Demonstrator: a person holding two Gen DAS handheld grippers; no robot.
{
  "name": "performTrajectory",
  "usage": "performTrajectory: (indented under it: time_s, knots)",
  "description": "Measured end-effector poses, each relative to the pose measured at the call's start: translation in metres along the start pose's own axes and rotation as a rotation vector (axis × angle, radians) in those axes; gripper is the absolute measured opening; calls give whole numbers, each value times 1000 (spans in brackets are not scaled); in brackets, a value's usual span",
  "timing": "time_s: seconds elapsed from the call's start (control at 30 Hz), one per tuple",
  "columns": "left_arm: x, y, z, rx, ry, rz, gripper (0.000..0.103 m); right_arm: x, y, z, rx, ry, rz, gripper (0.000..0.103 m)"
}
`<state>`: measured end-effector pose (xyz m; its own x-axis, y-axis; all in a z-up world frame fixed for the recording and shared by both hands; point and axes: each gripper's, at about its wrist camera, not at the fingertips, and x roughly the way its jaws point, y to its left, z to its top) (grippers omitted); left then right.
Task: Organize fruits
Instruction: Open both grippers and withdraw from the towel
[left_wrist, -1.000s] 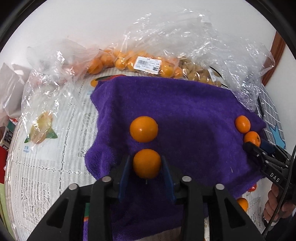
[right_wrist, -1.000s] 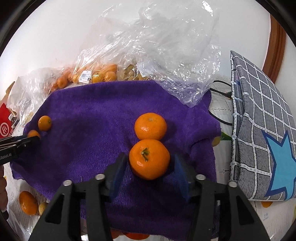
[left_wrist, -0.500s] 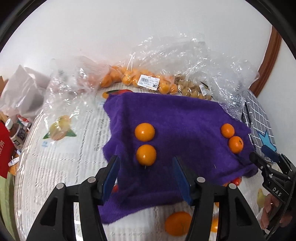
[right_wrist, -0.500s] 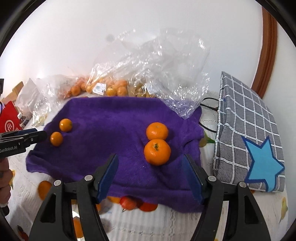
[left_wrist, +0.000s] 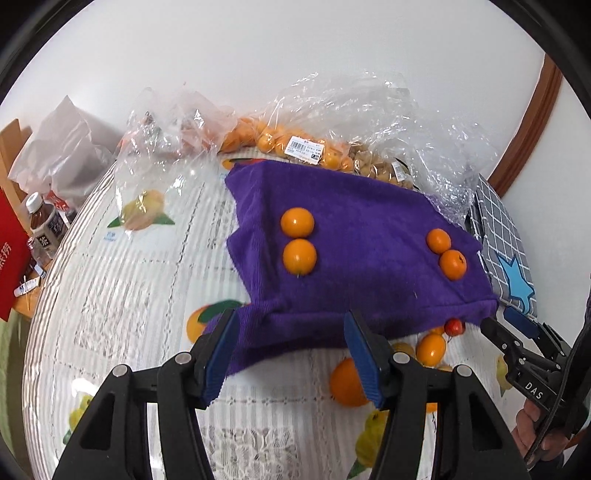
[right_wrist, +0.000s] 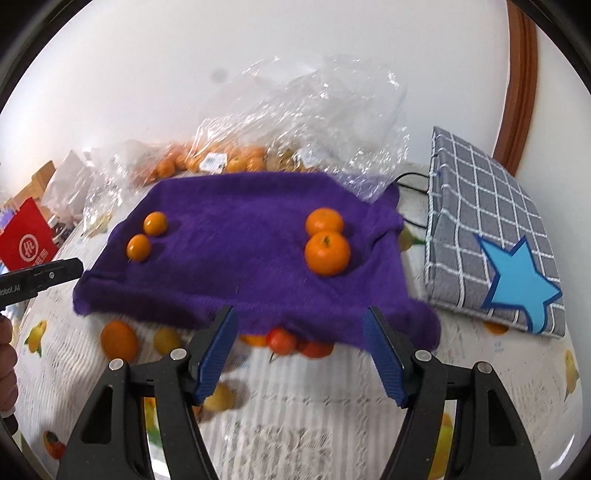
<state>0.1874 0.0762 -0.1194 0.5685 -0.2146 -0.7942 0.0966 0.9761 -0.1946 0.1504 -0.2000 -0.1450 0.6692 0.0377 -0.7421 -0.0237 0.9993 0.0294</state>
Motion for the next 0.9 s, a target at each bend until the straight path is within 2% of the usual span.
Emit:
performTrajectory:
  time_s: [0.53, 0.77, 0.9]
  knots:
    - [1, 2, -19, 8, 38, -2, 57, 1, 12, -26, -18, 47, 42, 64]
    - [-2, 11, -25, -8, 38, 20, 57, -1, 10, -30, -4, 47, 51, 64]
    - [-3, 21, -32, -30, 50, 42, 57, 1, 11, -36, -4, 56, 54, 60]
